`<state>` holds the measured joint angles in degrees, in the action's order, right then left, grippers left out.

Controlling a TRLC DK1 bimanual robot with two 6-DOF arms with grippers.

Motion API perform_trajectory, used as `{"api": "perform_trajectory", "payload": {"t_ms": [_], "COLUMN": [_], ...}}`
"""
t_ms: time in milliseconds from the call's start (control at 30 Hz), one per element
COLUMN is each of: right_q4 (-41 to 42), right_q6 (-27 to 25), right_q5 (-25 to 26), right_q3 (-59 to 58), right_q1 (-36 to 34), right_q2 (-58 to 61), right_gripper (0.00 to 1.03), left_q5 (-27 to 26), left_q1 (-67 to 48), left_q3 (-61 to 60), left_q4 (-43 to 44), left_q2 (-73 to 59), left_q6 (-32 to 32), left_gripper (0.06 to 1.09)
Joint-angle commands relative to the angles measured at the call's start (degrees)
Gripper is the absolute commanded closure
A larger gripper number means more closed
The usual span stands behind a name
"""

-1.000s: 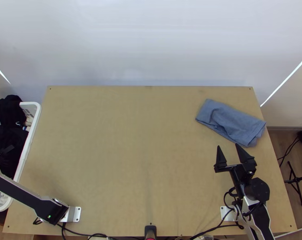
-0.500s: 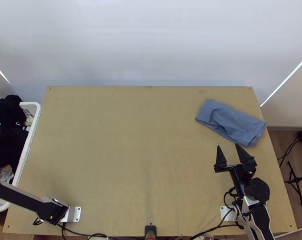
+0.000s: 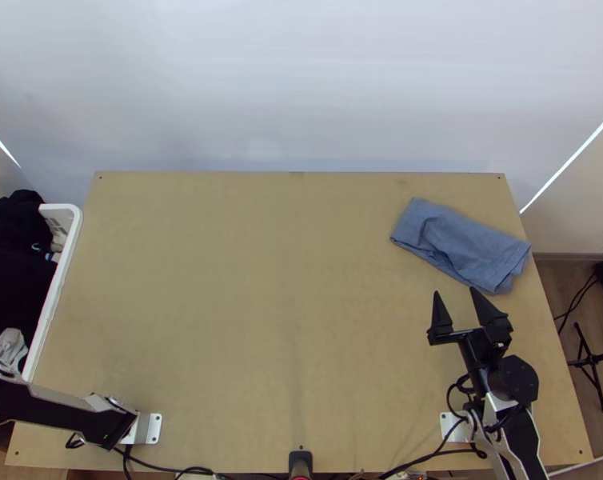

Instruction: Fold the t-shirt

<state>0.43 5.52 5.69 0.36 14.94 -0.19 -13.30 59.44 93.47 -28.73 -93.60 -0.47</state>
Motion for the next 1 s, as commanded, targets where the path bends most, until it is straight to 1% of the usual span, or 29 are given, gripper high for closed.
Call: {"api": "perform_trajectory", "payload": {"t_ms": [0, 100, 233, 467, 500, 567, 700, 900, 967], "right_q4": [0.01, 0.01, 0.01, 0.01, 0.01, 0.01, 0.01, 0.01, 0.01], "right_q6": [0.02, 0.02, 0.02, 0.02, 0.02, 0.02, 0.02, 0.02, 0.02], "right_q5": [0.02, 0.02, 0.02, 0.02, 0.02, 0.02, 0.02, 0.02, 0.02], "right_q3": [-0.01, -0.01, -0.01, -0.01, -0.01, -0.01, -0.01, -0.01, 0.08], "right_q1": [0.0, 0.0, 0.0, 0.0, 0.0, 0.0, 0.0, 0.0, 0.0], "right_q2": [0.01, 0.01, 0.01, 0.01, 0.1, 0.01, 0.01, 0.01, 0.01], "right_gripper": [0.04, 0.04, 0.04, 0.04, 0.04, 0.04, 0.04, 0.04, 0.04], "left_q5": [-2.34, -3.75, -3.84, -3.05, -2.34, 1.43, 7.24, 13.04, 17.43], "left_q1": [-3.45, -5.39, -10.31, -23.05, -25.51, -30.96, -41.86, -57.51, -64.19], "left_q3": [2.24, 2.51, 3.38, 5.41, 5.41, 5.41, 4.61, -0.4, -2.5], "left_q4": [-5.72, -7.57, -9.33, -9.41, -9.41, -9.41, -10.12, -10.91, -11.0], "left_q2": [5.71, 8.52, 12.57, 16.17, 16.26, 16.43, 17.14, 20.04, 20.65], "left_q6": [-3.05, -5.07, -7.0, -11.22, -11.48, -11.57, -11.48, -11.4, -11.4], "left_gripper": [1.04, 1.04, 1.04, 1.05, 1.05, 1.05, 1.05, 1.05, 1.05]}}
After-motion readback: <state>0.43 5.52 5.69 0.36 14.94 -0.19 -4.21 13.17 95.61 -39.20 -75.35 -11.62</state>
